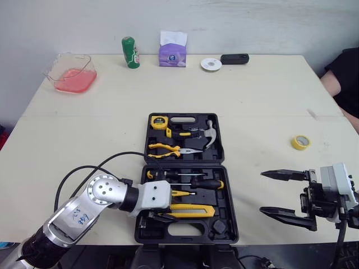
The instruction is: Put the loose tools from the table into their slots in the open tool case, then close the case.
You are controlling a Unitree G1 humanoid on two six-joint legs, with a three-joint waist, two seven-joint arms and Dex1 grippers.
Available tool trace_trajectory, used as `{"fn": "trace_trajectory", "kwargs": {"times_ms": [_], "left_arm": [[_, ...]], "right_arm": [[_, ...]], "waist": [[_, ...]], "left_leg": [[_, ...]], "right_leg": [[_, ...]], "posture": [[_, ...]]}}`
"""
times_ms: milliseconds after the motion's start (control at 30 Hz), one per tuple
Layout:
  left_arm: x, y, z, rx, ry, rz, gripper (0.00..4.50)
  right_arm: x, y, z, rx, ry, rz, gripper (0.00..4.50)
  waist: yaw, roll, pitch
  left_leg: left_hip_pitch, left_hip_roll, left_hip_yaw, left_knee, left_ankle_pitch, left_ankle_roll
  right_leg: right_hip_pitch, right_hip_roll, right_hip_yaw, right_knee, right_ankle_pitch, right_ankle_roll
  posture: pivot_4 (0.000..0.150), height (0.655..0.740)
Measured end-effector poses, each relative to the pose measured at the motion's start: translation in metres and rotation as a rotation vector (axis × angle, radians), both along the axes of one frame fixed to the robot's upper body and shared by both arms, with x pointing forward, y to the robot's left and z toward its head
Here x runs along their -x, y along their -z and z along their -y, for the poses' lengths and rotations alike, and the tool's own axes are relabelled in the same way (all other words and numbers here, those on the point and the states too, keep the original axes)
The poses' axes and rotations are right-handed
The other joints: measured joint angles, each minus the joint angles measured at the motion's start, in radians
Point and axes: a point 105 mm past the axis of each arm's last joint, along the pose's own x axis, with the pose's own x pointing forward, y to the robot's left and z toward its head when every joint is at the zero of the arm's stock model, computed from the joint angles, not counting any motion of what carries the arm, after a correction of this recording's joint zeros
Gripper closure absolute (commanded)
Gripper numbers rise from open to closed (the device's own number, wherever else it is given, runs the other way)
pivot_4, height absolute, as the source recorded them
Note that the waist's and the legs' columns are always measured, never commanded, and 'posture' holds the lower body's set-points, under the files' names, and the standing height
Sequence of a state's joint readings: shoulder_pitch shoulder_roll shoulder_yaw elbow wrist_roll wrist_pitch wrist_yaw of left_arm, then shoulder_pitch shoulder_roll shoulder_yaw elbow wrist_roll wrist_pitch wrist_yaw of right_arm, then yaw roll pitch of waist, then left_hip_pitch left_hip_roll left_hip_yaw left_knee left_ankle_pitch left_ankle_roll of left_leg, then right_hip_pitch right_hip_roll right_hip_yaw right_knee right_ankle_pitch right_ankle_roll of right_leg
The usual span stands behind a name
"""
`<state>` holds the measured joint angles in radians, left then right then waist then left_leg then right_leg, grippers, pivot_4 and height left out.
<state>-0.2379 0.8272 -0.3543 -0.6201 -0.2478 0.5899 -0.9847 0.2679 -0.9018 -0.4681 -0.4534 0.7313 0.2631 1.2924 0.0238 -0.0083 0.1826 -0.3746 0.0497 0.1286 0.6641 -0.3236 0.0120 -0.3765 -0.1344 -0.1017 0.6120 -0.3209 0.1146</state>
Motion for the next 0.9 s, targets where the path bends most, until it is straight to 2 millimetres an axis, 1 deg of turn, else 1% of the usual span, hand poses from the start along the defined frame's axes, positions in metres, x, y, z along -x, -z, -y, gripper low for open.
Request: {"fn": "trace_trajectory", "kwargs": {"times_ms": [267,333,433,467,500,567,700,767,900], "left_arm": [[-0.003,0.001,0.002,-0.028,-0.020,0.015,3.15],[-0.002,0.001,0.002,-0.025,-0.028,-0.002,2.09],[-0.006,-0.002,0.001,-0.021,-0.054,-0.004,0.87],[-0.006,-0.003,0.001,-0.015,-0.050,0.004,0.34],[-0.006,-0.004,0.002,-0.005,-0.042,0.007,0.04],[0.000,-0.003,0.009,0.019,0.018,0.000,0.04],[-0.001,-0.009,0.013,0.068,0.052,0.022,0.04],[-0.004,-0.015,0.012,0.115,0.060,0.026,0.04],[-0.010,-0.023,0.005,0.155,0.083,0.058,0.04]], "right_arm": [[0.003,0.001,0.001,0.005,0.003,-0.008,0.00],[0.004,0.002,0.001,0.005,0.002,-0.012,0.00],[0.004,0.002,0.002,0.003,0.007,-0.010,0.00],[0.003,0.001,0.003,-0.001,0.012,-0.005,0.00],[0.002,0.001,0.003,-0.002,0.015,-0.003,0.00],[0.001,0.001,0.006,-0.005,0.020,-0.004,0.00],[-0.001,0.000,0.007,-0.003,0.025,0.011,0.00],[-0.002,-0.001,0.007,-0.005,0.028,0.020,0.00],[-0.001,0.002,0.007,-0.010,0.035,0.014,0.00]], "waist": [[0.000,0.000,0.000],[0.000,0.000,0.000],[0.000,0.000,0.000],[0.000,0.000,0.000],[0.000,0.000,0.000],[0.000,0.000,0.000],[0.001,0.000,0.000],[0.000,0.000,0.000],[0.000,0.000,0.000]], "left_leg": [[0.000,0.000,0.000,0.000,0.000,0.000],[0.001,0.000,0.000,0.000,0.000,0.000],[0.001,0.000,0.000,0.000,0.001,0.000],[0.001,0.000,0.000,0.000,0.000,0.000],[0.000,0.000,0.000,0.000,0.000,0.001],[0.000,-0.001,0.000,0.000,0.000,0.001],[0.000,-0.001,0.000,0.001,0.001,0.001],[0.000,-0.001,0.000,0.002,0.001,0.001],[0.000,0.000,-0.001,0.002,0.001,0.001]], "right_leg": [[0.001,0.000,0.000,0.000,0.000,0.000],[0.001,0.000,0.000,0.001,0.000,0.000],[0.001,0.000,0.000,0.001,0.000,0.000],[0.001,0.000,0.000,0.001,0.000,0.000],[0.001,0.000,0.000,0.000,0.000,0.000],[0.001,0.000,0.000,-0.001,0.000,0.000],[0.001,0.000,0.000,0.000,0.000,0.000],[0.001,0.000,0.000,0.001,0.000,0.000],[0.001,0.000,0.000,0.002,0.000,0.000]], "posture": [[0.150,0.7400],[0.150,0.7400],[0.150,0.7400],[0.150,0.7400],[0.150,0.7400],[0.150,0.7400],[0.150,0.7400],[0.150,0.7400],[0.150,0.7400]]}}
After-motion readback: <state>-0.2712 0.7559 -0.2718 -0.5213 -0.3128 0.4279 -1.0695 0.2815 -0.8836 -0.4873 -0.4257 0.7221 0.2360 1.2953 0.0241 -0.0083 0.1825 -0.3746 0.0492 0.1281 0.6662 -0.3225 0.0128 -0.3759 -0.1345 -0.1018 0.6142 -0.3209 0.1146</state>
